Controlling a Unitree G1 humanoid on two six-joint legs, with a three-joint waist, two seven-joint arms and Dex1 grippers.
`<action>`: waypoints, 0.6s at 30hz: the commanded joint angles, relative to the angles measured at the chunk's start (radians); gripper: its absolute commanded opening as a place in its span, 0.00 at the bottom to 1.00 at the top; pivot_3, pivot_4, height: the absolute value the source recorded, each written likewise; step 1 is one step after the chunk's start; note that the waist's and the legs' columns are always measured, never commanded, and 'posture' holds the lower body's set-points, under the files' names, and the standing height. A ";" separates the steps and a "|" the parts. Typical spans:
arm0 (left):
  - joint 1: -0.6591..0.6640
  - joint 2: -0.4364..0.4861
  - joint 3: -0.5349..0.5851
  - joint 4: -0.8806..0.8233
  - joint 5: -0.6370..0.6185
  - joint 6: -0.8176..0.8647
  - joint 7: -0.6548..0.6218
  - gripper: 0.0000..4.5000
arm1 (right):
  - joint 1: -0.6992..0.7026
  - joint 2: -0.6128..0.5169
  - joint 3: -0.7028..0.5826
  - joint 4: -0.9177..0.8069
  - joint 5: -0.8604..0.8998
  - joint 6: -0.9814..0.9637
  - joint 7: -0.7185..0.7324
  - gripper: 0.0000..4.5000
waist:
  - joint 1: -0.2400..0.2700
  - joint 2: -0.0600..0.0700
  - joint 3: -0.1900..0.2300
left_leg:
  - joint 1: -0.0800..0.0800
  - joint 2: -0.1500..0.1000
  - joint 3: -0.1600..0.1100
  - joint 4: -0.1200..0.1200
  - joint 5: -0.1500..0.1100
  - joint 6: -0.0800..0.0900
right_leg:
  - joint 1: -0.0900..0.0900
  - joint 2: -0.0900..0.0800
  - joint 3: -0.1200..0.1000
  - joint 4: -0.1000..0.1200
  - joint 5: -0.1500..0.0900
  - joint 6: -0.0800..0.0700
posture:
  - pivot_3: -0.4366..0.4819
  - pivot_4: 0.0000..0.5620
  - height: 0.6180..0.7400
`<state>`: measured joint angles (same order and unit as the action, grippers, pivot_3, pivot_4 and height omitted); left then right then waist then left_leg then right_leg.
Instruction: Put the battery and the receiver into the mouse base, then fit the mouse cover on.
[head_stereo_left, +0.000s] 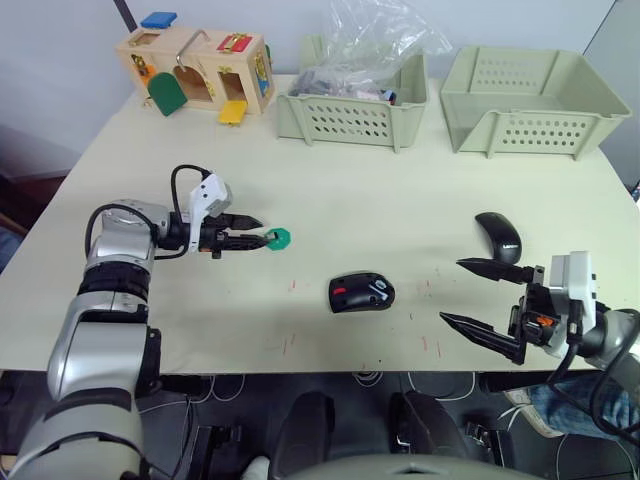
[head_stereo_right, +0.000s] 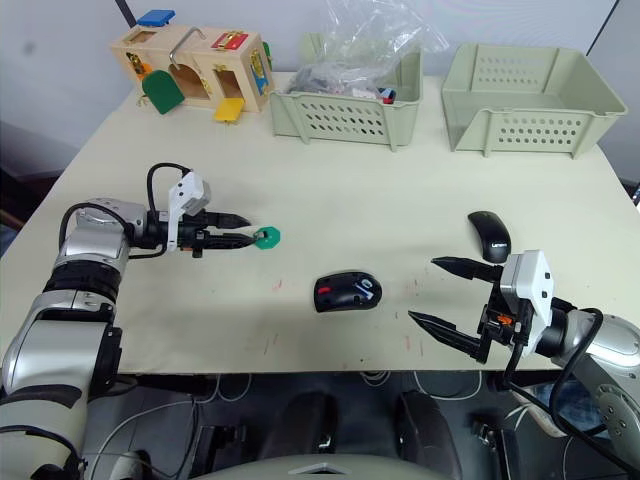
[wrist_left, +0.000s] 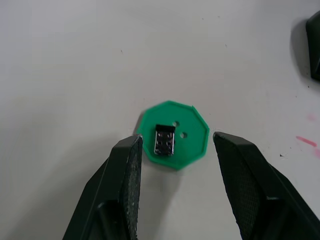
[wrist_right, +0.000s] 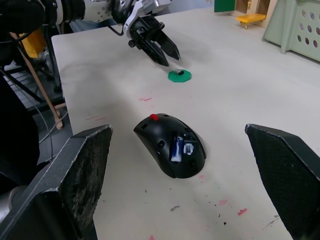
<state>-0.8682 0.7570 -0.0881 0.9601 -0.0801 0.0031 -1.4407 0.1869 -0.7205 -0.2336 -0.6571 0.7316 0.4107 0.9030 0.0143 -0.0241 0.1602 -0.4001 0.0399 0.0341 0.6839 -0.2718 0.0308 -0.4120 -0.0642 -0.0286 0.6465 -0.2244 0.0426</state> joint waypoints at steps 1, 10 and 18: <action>-0.025 0.001 0.010 0.005 0.008 -0.020 -0.003 0.35 | 0.007 0.003 -0.022 -0.032 0.009 -0.021 -0.001 1.00 | 0.000 0.000 0.000 | 0.000 0.000 0.000 0.000 0.000 0.000 | 0.000 0.000 0.000 0.000 0.000 0.000 | 0.48 0.27 1.00; -0.046 -0.017 0.004 0.047 0.051 -0.068 0.031 0.35 | 0.014 0.005 -0.022 -0.029 0.006 -0.025 -0.003 1.00 | 0.000 0.000 0.000 | 0.000 0.000 0.000 0.000 0.000 0.000 | 0.000 0.000 0.000 0.000 0.000 0.000 | 0.48 0.27 1.00; -0.058 -0.023 -0.007 0.077 0.083 -0.105 0.039 0.35 | 0.013 0.004 -0.022 -0.032 0.008 -0.021 -0.009 1.00 | 0.000 0.000 0.000 | 0.000 0.000 0.000 0.000 0.000 0.000 | 0.000 0.000 0.000 0.000 0.000 0.000 | 0.48 0.27 1.00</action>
<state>-0.9004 0.7284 -0.0905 1.0331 -0.0105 -0.0750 -1.4022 0.1998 -0.7198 -0.2336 -0.6570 0.7286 0.4077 0.9003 0.0142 -0.0242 0.1602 -0.4001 0.0398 0.0340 0.6839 -0.2718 0.0308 -0.4120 -0.0642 -0.0288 0.6467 -0.2243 0.0426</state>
